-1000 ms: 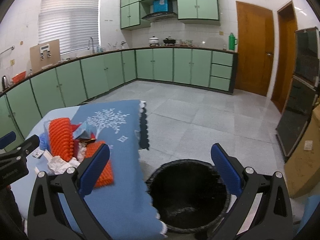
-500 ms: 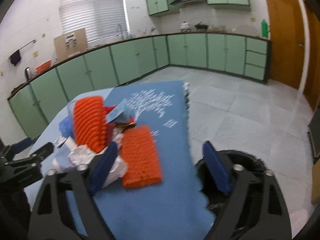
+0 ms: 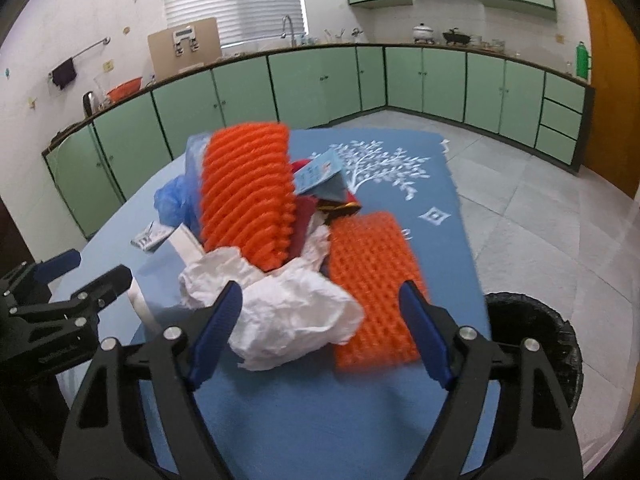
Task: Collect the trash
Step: 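Grasp the white tissue with the right tool while the left tool approaches the paper cup, then grasp the blue-and-white paper cup with the left tool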
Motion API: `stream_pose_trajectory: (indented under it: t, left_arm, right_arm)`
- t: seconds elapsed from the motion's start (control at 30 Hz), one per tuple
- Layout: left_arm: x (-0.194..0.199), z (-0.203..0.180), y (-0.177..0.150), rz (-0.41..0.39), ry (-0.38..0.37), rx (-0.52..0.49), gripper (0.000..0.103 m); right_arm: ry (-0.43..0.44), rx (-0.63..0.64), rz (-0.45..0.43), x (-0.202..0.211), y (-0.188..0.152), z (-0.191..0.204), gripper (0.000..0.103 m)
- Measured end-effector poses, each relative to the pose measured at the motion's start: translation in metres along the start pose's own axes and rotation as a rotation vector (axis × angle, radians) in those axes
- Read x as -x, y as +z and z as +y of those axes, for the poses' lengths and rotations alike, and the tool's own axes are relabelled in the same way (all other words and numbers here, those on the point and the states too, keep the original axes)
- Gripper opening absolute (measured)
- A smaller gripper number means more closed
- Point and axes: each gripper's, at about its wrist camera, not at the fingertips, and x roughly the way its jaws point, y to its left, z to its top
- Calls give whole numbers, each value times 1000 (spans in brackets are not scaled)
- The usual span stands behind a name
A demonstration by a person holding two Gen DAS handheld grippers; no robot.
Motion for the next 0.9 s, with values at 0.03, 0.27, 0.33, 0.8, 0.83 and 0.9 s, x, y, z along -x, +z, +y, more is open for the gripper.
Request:
stream_pose_trajectory:
  t: [0.03,0.27,0.33,0.8,0.83,0.9]
  left_arm:
    - [-1,1,0,1,-1,1,90]
    - [-4,-1,-2,15,-15,-3,90]
    - [-5,-3,-2,18,-19,-6,90]
    - [-18,-40,-5,39,-91,-64,97]
    - [-21,-43,-5,44,-95,-71,97]
    - [-28,-48,-7,55,-87,-97,97]
  right_arm:
    - [6,2,12,-3,-1,1,70]
    - [140,6,80,-11,-6,4,18]
    - [163,2,69,-6,-6,4,12]
    - [82,-26,-43,29,4,-28,10]
    - [69,-28,-43,29,3,-31,10]
    - [53,-41,-43,30,2,-40,10]
